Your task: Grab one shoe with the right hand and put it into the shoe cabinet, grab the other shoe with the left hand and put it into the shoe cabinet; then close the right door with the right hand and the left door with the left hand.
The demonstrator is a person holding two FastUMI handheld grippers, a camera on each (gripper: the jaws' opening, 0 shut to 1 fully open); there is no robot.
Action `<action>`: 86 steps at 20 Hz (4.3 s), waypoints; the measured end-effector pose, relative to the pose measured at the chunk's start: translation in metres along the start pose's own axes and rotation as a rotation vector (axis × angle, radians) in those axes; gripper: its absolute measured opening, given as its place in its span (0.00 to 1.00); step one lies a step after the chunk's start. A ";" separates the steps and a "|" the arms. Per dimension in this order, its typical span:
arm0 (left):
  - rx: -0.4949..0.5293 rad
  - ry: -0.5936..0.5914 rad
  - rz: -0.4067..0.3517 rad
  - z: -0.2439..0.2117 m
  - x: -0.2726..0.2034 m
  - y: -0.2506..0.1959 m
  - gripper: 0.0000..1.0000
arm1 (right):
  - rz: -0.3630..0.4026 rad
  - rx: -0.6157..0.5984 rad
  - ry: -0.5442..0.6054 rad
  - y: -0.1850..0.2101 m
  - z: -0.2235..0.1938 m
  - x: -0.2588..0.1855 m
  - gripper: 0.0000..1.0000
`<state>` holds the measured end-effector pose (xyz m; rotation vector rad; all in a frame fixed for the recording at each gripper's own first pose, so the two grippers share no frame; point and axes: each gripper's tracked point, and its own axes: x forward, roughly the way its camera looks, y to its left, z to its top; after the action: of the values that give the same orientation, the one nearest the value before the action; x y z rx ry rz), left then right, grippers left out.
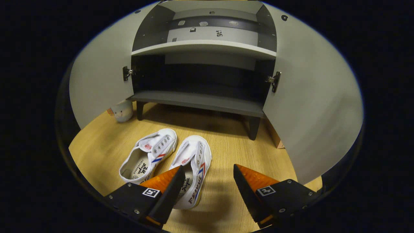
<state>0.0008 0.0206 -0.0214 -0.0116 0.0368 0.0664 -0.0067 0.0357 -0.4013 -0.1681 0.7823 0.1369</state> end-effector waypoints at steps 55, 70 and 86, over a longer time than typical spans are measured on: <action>-0.071 0.025 -0.004 -0.029 -0.022 0.011 0.96 | -0.305 0.079 -0.323 -0.103 0.437 0.056 0.02; -0.063 0.054 0.017 -0.043 -0.008 0.026 0.96 | -0.286 0.223 -0.082 -0.124 0.405 0.114 0.16; -0.077 0.057 -0.041 -0.045 0.003 0.001 0.96 | -0.067 0.110 -0.470 -0.071 0.432 -0.083 0.85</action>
<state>0.0020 0.0211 -0.0665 -0.0912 0.0910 0.0269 0.2455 0.0479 -0.0347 -0.0533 0.3139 0.0648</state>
